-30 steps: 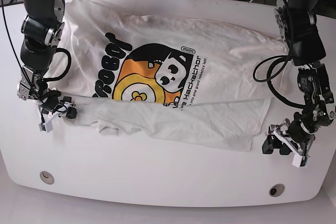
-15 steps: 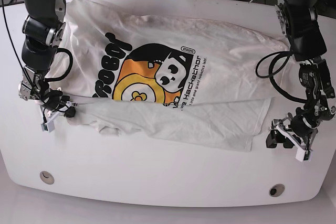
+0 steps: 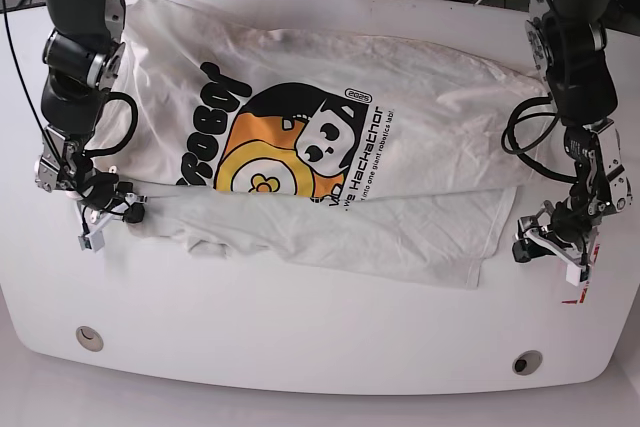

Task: Layout the t-shirt on the table in an organized manner, then fold the t-shirt properly
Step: 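Grasp the hem corners with both grippers, then pull the hem corners apart with both grippers to smooth the shirt, then lift the hem with both grippers and lay it back down flat, then release the hem with the right gripper and raise it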

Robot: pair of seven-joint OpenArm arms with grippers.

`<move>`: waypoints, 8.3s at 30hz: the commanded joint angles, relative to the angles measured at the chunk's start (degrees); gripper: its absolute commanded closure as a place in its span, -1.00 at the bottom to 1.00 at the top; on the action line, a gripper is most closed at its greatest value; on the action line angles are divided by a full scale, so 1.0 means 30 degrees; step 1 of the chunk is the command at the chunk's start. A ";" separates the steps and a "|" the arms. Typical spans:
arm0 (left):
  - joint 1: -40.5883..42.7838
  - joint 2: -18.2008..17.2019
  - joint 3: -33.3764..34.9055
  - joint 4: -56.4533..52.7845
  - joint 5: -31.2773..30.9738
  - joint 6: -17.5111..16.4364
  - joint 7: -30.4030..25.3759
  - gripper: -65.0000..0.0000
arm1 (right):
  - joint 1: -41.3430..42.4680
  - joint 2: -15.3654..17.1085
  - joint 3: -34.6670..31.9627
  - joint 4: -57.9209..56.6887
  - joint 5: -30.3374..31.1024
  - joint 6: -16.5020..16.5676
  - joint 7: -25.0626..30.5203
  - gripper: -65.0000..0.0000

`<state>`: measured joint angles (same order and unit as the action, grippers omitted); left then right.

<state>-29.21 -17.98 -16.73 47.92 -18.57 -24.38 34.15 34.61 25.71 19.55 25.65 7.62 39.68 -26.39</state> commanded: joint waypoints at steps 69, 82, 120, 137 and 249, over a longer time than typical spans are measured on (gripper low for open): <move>-0.0417 0.1084 -0.1090 1.1997 -0.0272 -0.2789 0.4074 1.00 | -0.1266 -0.0498 0.0003 2.1619 -0.0356 0.0106 -1.1789 0.98; -0.3025 0.0703 -0.1412 1.7711 -0.0272 -0.2935 0.7913 1.00 | 0.2251 0.1055 -0.0114 2.2996 -0.0356 0.0106 -1.3664 0.98; -1.2871 0.0791 0.1519 1.8883 -0.0272 -0.2935 0.8382 1.00 | 1.2536 0.3077 -0.3220 2.3025 -0.0327 0.0106 -1.3752 0.96; -1.5263 0.0996 0.1753 1.8854 -0.0272 -0.2906 0.8382 1.00 | 1.3397 0.4190 -0.5242 2.3055 -0.0356 0.0106 -1.3899 0.96; 0.0023 -0.3077 -0.1353 0.6869 -0.0155 -0.2789 -0.2314 1.00 | 0.6412 -0.4982 -0.2927 0.6117 -0.4165 0.0106 0.0373 0.71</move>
<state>-25.87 -25.15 -20.03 67.61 -17.76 -33.04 29.98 49.28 10.59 10.79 42.87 -5.65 40.36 -27.29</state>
